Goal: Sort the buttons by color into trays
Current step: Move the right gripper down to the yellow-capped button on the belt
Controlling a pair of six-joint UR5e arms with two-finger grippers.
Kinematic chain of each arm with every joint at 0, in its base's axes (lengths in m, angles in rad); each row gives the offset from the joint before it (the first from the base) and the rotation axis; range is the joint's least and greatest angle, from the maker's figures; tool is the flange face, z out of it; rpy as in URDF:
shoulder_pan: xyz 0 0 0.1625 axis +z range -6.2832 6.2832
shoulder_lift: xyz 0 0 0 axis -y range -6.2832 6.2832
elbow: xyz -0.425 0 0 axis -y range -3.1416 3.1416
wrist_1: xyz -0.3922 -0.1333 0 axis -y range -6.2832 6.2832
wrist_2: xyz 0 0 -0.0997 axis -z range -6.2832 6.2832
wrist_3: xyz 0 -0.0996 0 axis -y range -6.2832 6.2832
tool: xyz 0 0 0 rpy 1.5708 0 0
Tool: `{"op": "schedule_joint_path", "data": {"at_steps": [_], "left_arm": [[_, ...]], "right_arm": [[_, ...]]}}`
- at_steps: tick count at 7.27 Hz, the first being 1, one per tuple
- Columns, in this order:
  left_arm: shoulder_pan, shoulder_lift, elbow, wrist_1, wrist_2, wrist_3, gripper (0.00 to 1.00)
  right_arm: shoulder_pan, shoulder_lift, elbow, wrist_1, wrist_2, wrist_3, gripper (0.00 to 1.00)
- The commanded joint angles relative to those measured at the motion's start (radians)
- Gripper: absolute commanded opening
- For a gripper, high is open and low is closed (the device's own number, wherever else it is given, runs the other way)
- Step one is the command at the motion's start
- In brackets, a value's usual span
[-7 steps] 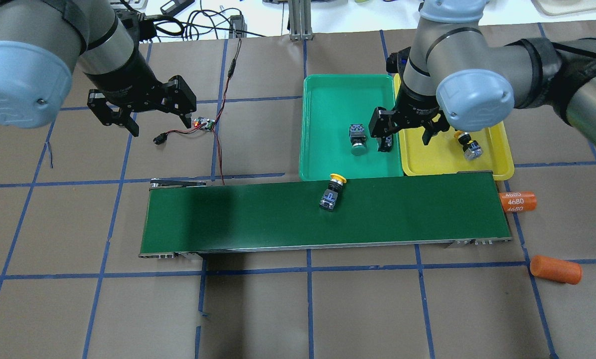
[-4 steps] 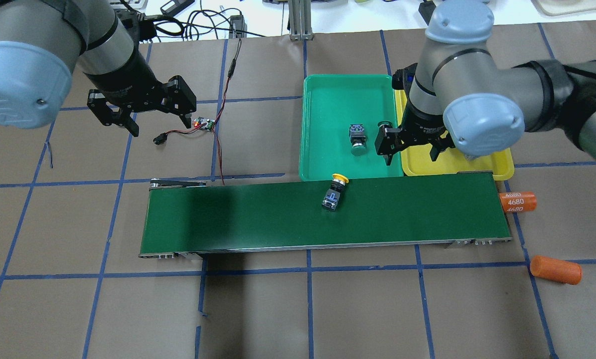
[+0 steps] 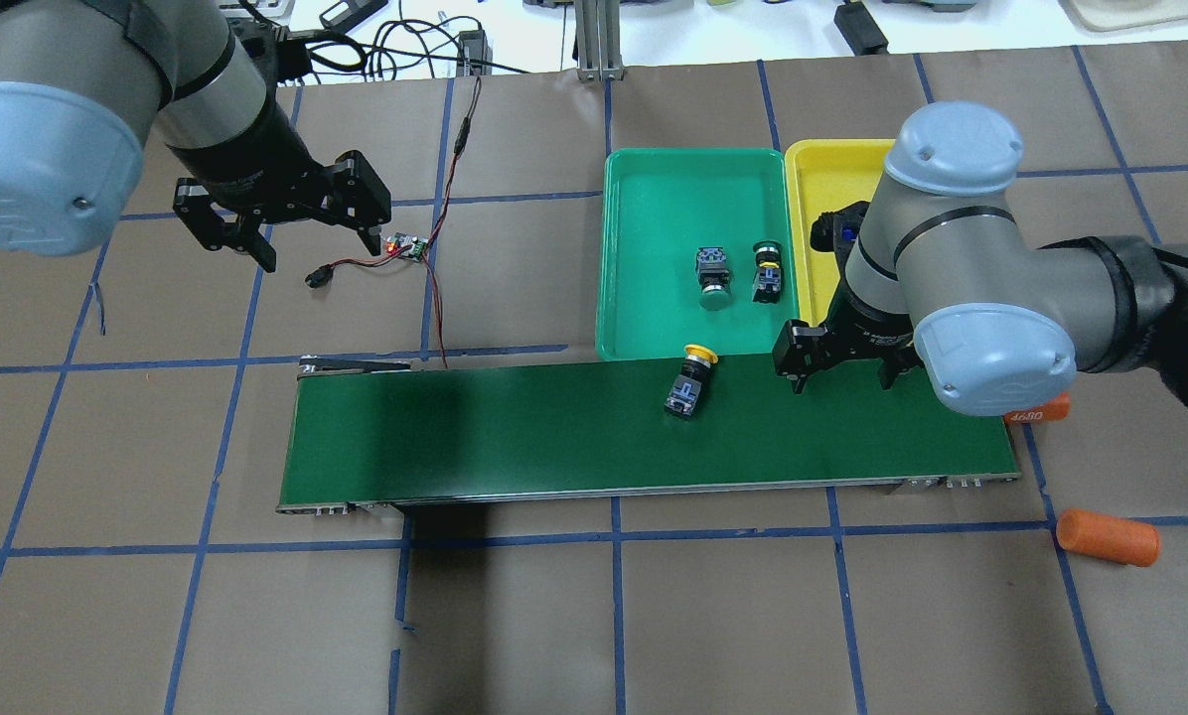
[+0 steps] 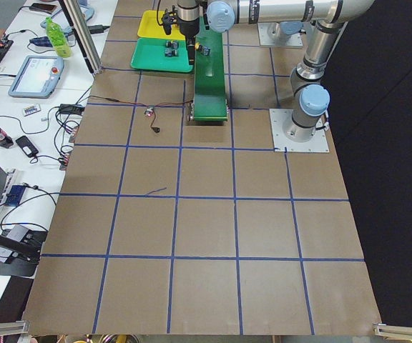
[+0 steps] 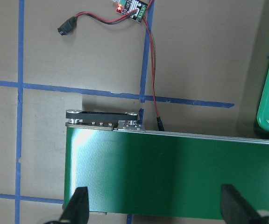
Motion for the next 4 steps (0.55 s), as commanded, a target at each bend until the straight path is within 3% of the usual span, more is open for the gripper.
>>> {"op": "schedule_joint_path", "data": {"at_steps": [1,4], "left_arm": [[0.0,0.0,0.0,-0.002,0.001,0.0,1.0],[0.0,-0.001,0.0,0.0,0.001,0.0,1.0]], "right_arm": [[-0.007,-0.001,0.018,-0.026,0.001,-0.003,0.95],[-0.013,0.003,0.055,-0.081,0.001,-0.004,0.95]]}}
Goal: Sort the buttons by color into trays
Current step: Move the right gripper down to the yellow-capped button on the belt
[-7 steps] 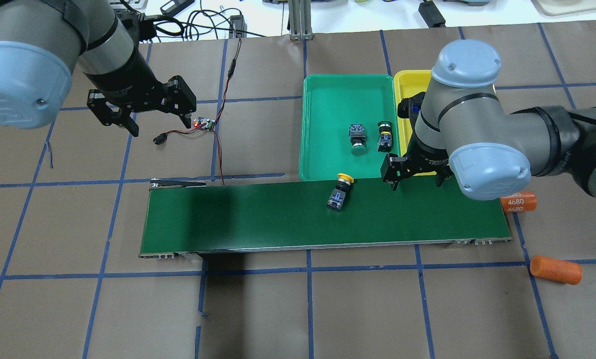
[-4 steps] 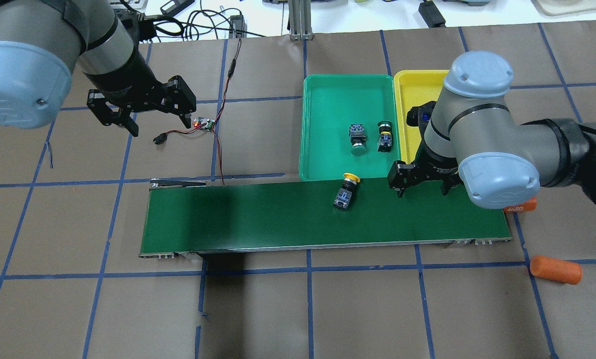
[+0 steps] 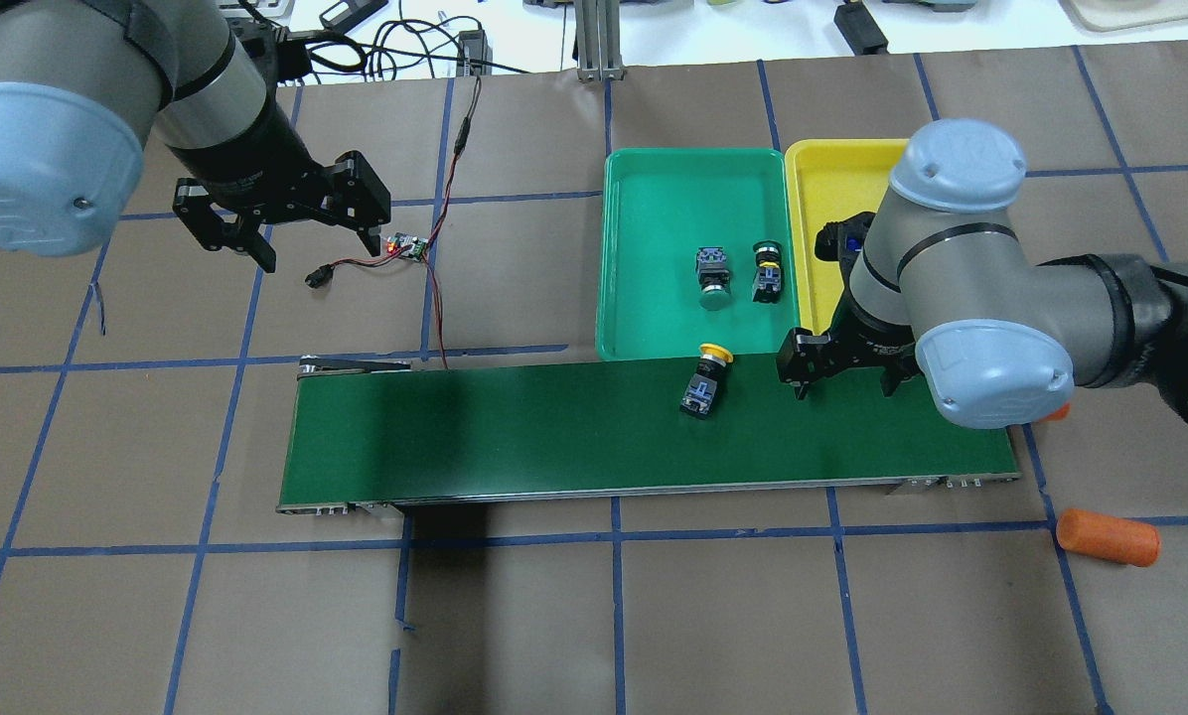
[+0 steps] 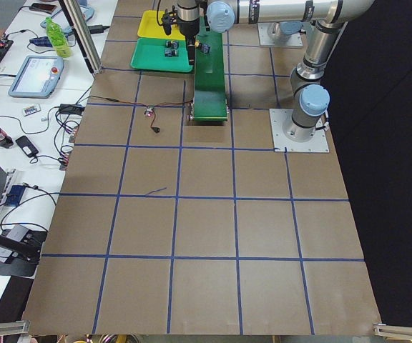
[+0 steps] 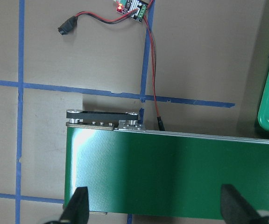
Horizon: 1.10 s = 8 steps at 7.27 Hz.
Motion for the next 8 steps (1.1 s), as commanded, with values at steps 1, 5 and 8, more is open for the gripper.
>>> {"op": "schedule_joint_path", "data": {"at_steps": [1,5,8], "left_arm": [[0.0,-0.001,-0.001,0.0,0.0,0.0,1.0],[0.0,-0.001,0.0,0.0,0.0,0.0,1.0],[0.0,-0.001,0.0,0.0,0.0,0.0,1.0]], "right_arm": [[-0.001,0.001,0.023,-0.034,0.0,0.0,0.95],[0.006,-0.009,0.013,-0.04,0.003,0.02,0.98],[0.012,-0.004,0.006,-0.04,0.057,0.07,0.98]]}}
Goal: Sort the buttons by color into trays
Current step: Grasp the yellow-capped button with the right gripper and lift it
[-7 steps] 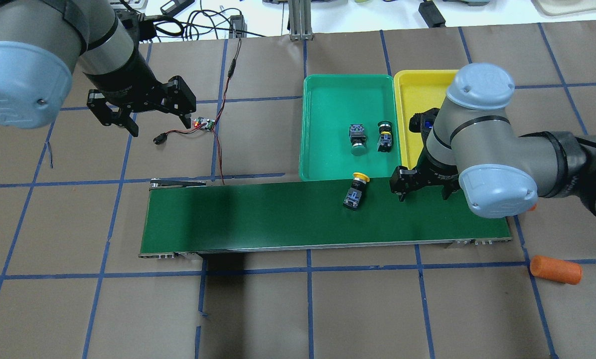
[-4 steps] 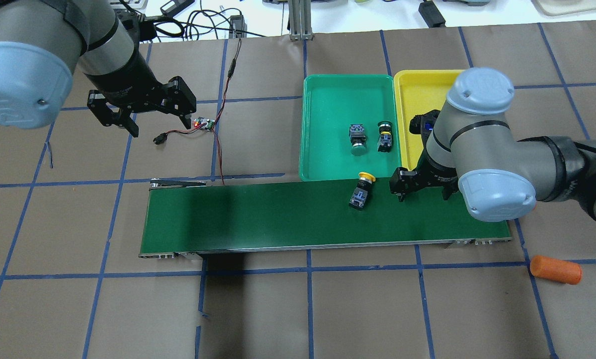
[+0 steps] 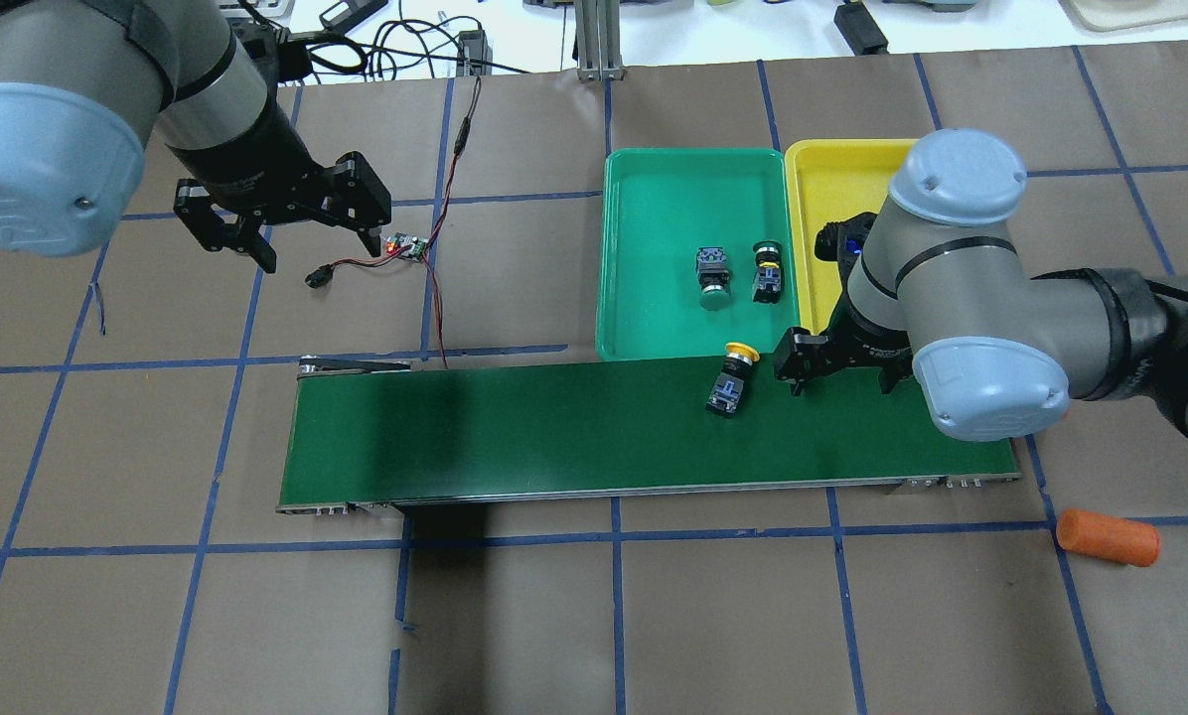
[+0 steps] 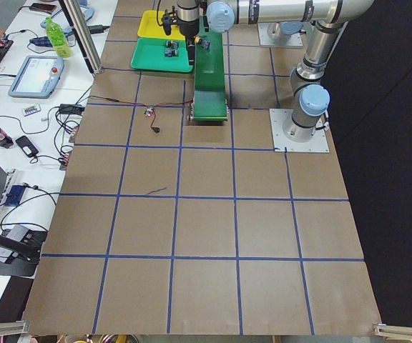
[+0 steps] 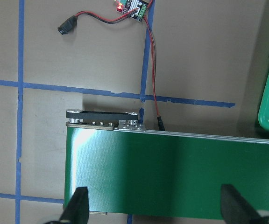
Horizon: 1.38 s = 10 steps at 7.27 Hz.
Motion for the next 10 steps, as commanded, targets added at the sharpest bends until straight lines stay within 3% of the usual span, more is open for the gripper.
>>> {"op": "schedule_joint_path", "data": {"at_steps": [1,9,10], "left_arm": [[0.0,0.0,-0.001,0.001,0.0,0.0,1.0],[0.0,0.0,-0.001,-0.001,0.0,0.0,1.0],[0.0,0.0,-0.001,-0.001,0.0,0.0,1.0]], "right_arm": [[0.014,0.005,0.0,-0.02,0.024,0.026,0.98],[0.06,0.057,0.009,-0.098,0.021,0.049,0.98],[0.059,0.083,0.007,-0.098,0.01,0.049,0.9]]}}
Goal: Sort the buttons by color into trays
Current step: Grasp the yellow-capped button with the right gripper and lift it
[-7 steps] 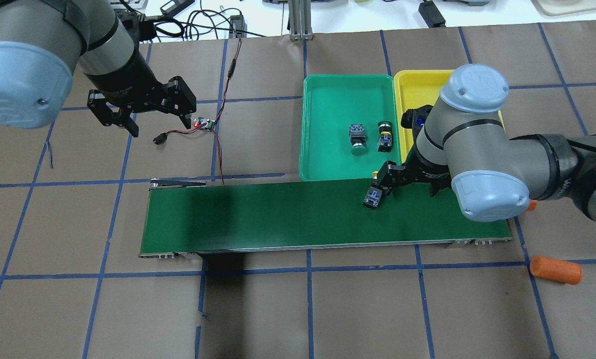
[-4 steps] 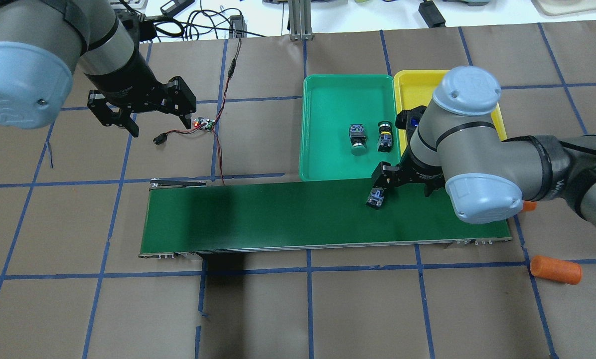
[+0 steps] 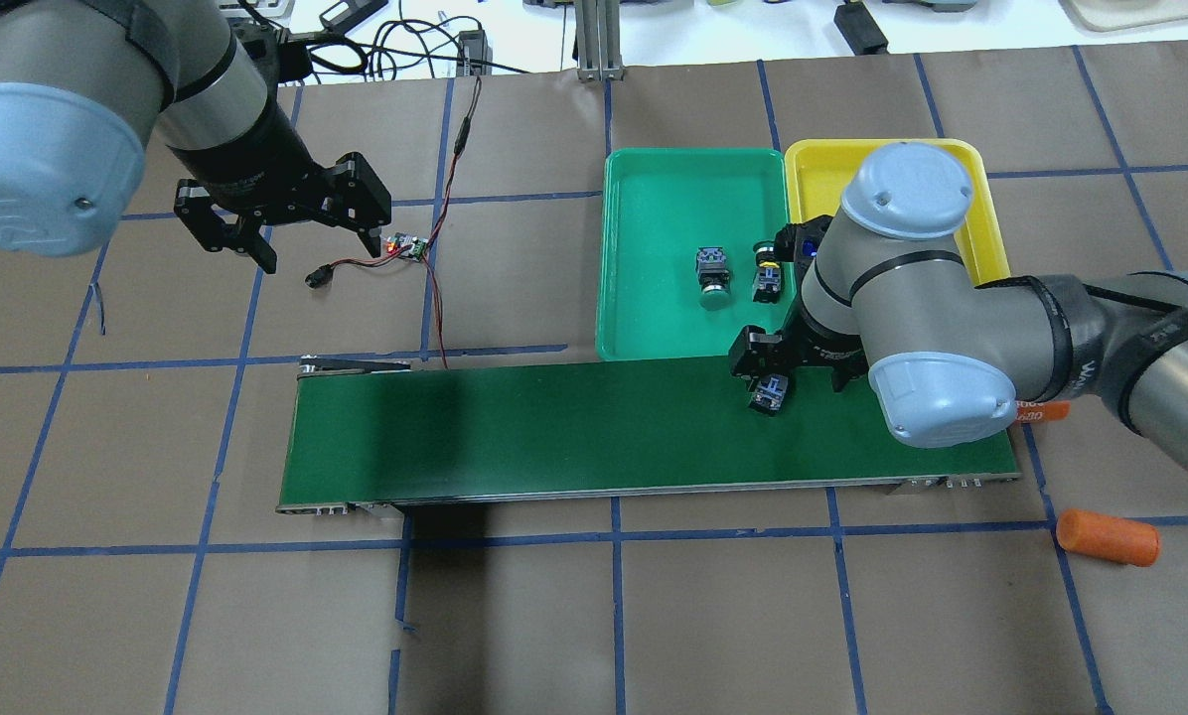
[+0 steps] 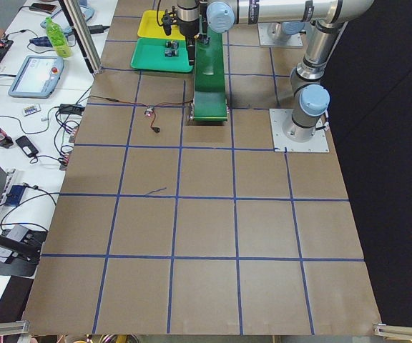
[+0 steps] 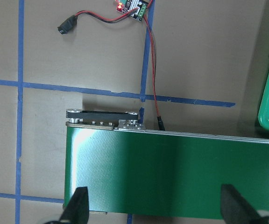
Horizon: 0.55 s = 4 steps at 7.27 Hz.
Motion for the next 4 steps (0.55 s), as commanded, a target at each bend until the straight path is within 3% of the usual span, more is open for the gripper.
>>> {"op": "schedule_joint_path", "data": {"at_steps": [1,2,4], "left_arm": [[0.0,0.0,0.0,0.0,0.0,0.0,1.0],[0.0,0.0,0.0,0.0,0.0,0.0,1.0],[0.0,0.0,0.0,0.0,0.0,0.0,1.0]], "right_arm": [[-0.001,0.034,-0.007,-0.008,-0.015,-0.005,0.7],[-0.006,0.034,-0.009,-0.007,-0.02,-0.014,0.45],[-0.013,0.035,-0.05,0.009,-0.02,-0.017,0.19]]}}
